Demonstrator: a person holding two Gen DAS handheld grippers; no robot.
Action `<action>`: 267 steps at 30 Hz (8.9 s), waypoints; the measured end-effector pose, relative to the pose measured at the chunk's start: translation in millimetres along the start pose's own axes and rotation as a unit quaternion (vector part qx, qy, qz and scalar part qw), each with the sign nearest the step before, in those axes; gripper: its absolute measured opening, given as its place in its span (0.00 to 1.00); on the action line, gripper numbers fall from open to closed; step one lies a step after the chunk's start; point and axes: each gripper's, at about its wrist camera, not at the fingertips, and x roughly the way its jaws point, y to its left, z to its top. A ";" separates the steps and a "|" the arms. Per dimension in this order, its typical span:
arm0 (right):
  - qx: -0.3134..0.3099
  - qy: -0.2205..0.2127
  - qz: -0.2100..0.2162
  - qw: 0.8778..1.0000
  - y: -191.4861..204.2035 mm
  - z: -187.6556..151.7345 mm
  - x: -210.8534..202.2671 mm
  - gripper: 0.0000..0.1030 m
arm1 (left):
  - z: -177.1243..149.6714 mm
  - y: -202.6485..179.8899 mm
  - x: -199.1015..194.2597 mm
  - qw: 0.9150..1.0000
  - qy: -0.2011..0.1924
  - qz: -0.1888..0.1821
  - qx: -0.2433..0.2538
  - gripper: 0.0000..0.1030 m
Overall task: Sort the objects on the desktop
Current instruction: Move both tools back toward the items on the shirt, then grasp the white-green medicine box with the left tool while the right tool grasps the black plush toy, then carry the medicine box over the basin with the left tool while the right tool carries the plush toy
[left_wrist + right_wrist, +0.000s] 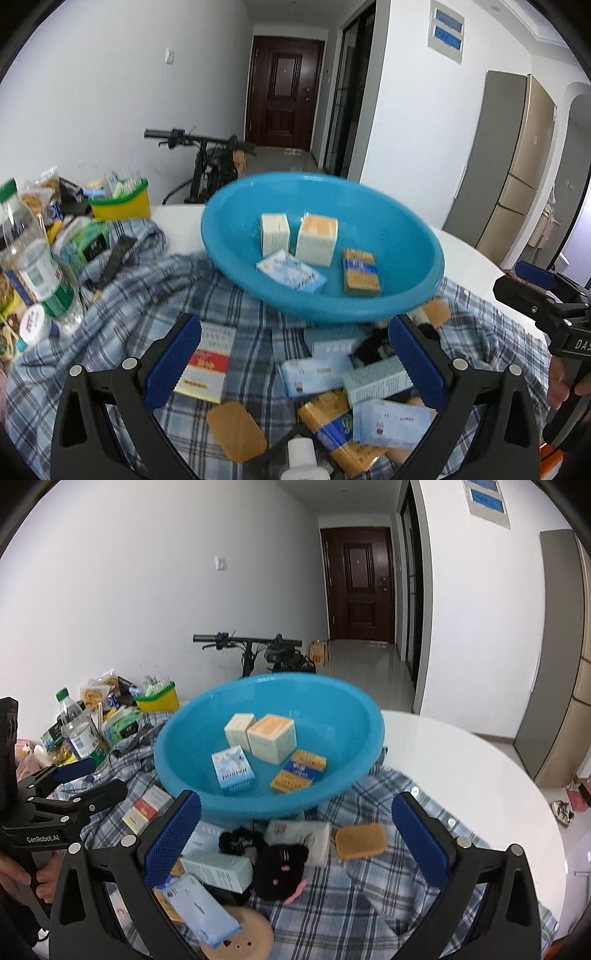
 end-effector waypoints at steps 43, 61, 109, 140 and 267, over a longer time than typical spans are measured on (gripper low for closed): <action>-0.022 0.143 0.050 0.988 0.5 -79.1 60.0 0.66 | -16.6 -59.0 66.3 0.982 0.111 -0.061 0.139 1.00; -0.049 0.150 0.084 0.984 14.9 -78.9 67.3 0.26 | -27.1 -74.6 72.6 0.965 0.150 -0.121 0.179 0.63; 0.004 0.145 0.075 0.987 -15.1 -69.3 66.9 0.26 | -19.9 -74.5 87.2 0.967 0.155 -0.089 0.184 0.77; 0.043 0.157 0.072 0.984 -9.5 -63.9 108.3 0.80 | -12.5 -10.5 66.2 0.986 0.141 -0.054 0.077 0.28; -0.041 -0.164 -0.069 0.983 13.3 125.5 78.9 0.32 | 180.4 11.3 97.2 0.980 -0.200 0.009 0.011 0.28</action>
